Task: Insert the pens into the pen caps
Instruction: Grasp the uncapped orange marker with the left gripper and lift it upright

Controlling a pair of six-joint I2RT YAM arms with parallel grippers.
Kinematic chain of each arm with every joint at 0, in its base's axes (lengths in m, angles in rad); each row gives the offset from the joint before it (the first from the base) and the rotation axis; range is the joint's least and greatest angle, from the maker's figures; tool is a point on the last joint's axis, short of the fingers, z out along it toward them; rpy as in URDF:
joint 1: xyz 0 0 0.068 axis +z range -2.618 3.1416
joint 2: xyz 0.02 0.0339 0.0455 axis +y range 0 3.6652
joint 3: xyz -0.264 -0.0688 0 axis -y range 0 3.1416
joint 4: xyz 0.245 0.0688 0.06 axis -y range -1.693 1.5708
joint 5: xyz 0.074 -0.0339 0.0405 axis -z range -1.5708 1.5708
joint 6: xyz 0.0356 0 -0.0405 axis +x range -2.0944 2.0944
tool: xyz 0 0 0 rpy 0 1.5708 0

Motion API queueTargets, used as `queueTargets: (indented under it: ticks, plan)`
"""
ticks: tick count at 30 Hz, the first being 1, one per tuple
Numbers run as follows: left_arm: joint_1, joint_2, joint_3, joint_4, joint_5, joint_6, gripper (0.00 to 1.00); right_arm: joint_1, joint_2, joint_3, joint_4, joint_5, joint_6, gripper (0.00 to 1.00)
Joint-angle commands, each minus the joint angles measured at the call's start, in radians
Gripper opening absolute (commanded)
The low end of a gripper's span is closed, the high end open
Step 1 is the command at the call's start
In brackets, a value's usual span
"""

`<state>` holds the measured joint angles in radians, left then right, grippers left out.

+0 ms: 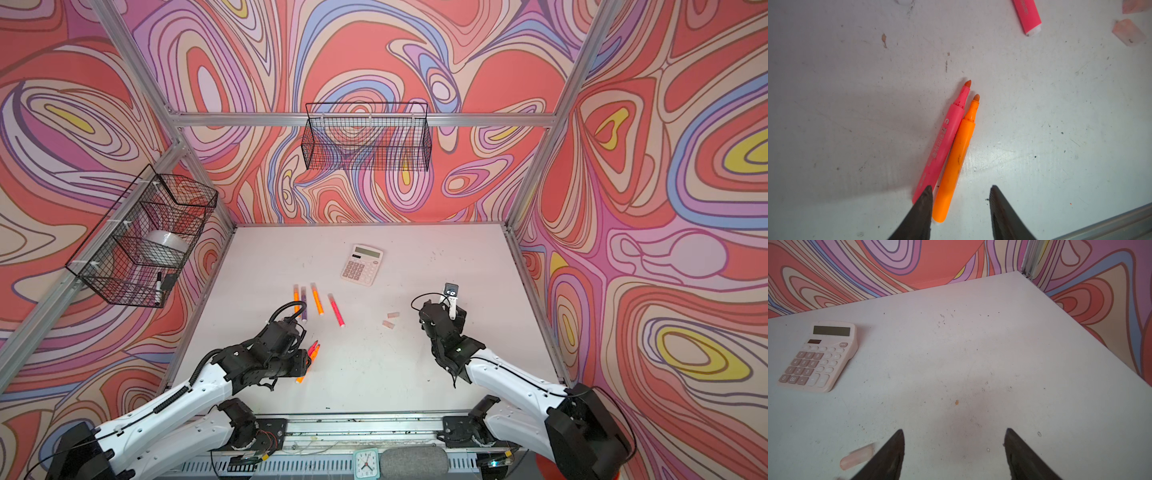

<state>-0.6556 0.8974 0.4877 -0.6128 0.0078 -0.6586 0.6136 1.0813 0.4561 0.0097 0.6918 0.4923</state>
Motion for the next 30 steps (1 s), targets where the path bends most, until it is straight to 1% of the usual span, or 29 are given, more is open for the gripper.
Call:
queueTargets:
  ticks: [1,5,8,21,25,30]
  plan:
    - [-0.007,0.022,-0.014,0.014,0.017,0.005,0.47,-0.005,-0.009,0.016,-0.012,0.011,0.011,0.78]
    - [-0.015,0.058,-0.021,0.041,0.036,0.007,0.46,-0.005,-0.03,0.003,-0.01,0.005,0.009,0.79]
    - [-0.016,0.092,-0.022,0.057,0.036,0.013,0.44,-0.006,-0.04,-0.005,-0.005,0.006,0.011,0.8]
    - [-0.035,0.205,0.003,0.049,0.043,0.002,0.44,-0.006,-0.029,0.001,-0.002,-0.005,0.005,0.8]
    - [-0.059,0.227,0.006,0.047,0.035,-0.005,0.41,-0.006,-0.031,0.0,0.001,-0.011,0.002,0.8]
    - [-0.095,0.272,0.018,0.048,0.02,-0.011,0.34,-0.006,-0.034,-0.001,0.001,-0.016,-0.001,0.8]
